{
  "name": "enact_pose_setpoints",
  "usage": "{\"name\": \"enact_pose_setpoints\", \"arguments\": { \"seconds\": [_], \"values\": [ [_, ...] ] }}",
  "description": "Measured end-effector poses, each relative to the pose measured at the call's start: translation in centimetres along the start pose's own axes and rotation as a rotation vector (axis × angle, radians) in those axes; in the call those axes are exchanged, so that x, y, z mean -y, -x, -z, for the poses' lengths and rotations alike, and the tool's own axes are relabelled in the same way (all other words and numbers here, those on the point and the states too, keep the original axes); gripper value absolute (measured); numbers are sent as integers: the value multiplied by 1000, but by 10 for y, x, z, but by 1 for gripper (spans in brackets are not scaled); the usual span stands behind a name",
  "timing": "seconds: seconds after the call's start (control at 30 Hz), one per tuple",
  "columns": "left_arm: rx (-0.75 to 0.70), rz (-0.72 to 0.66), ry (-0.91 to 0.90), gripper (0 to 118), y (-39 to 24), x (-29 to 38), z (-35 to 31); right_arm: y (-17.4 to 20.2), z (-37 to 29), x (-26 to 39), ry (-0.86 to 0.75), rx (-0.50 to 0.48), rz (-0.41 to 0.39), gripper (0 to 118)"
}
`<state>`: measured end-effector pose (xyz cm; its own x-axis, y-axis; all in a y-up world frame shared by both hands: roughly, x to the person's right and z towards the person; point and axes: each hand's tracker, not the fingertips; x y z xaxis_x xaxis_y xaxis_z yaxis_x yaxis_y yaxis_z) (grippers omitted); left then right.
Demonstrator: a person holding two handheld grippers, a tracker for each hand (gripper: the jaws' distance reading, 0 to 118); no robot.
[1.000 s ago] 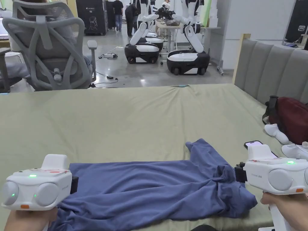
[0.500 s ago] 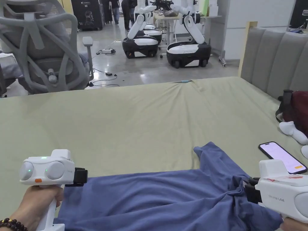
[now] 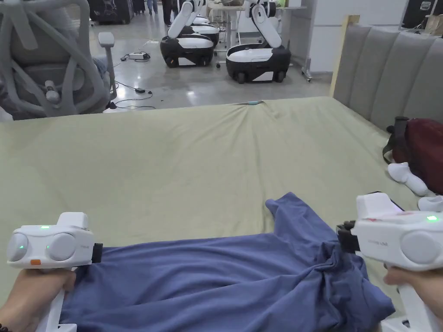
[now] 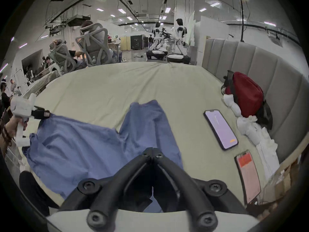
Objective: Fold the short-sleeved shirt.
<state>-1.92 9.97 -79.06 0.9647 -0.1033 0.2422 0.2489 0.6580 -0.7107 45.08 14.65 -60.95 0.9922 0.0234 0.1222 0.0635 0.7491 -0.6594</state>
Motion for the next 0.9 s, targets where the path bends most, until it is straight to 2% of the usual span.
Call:
{"name": "enact_pose_setpoints", "arguments": {
  "seconds": [0.03,0.07,0.1,0.13,0.17,0.23,0.27,0.47,0.53,0.6,0.63,0.67,0.7,0.77,0.9],
  "values": [
    [2,-1,0,2,0,0,-3,-2,7,-9,2,4,8,2],
    [6,-4,0,2,0,-1,-2,-4,15,-17,11,10,16,13],
    [8,-7,0,2,0,-1,-4,-6,26,-24,22,12,20,46],
    [7,-7,-2,2,-1,-1,-6,-16,53,-39,37,12,19,46],
    [4,-5,-4,2,-2,-1,-8,-17,66,-45,67,19,23,56],
    [2,-6,-8,2,-2,-1,-8,-19,94,-52,133,21,47,88],
    [1,-11,-8,2,-2,-1,-8,-20,104,-56,156,13,60,93],
    [2,-13,-4,2,-2,-1,-5,-32,158,-52,292,113,83,86],
    [0,-8,-2,2,-2,0,-4,-31,159,-47,334,110,85,78],
    [0,-9,-3,2,-3,0,-3,-30,157,-47,327,95,97,75],
    [0,-9,-4,2,-3,0,-3,-29,156,-51,333,98,94,66],
    [-1,-9,-4,2,-3,0,-3,-28,156,-54,330,83,68,43],
    [-3,-7,-4,2,-4,0,-3,-25,151,-57,312,61,36,0],
    [-5,-3,-4,2,-4,0,-5,-17,148,-59,309,96,10,0],
    [7,-6,-42,2,1,1,-31,-8,108,-68,200,42,30,0]
  ]
}}
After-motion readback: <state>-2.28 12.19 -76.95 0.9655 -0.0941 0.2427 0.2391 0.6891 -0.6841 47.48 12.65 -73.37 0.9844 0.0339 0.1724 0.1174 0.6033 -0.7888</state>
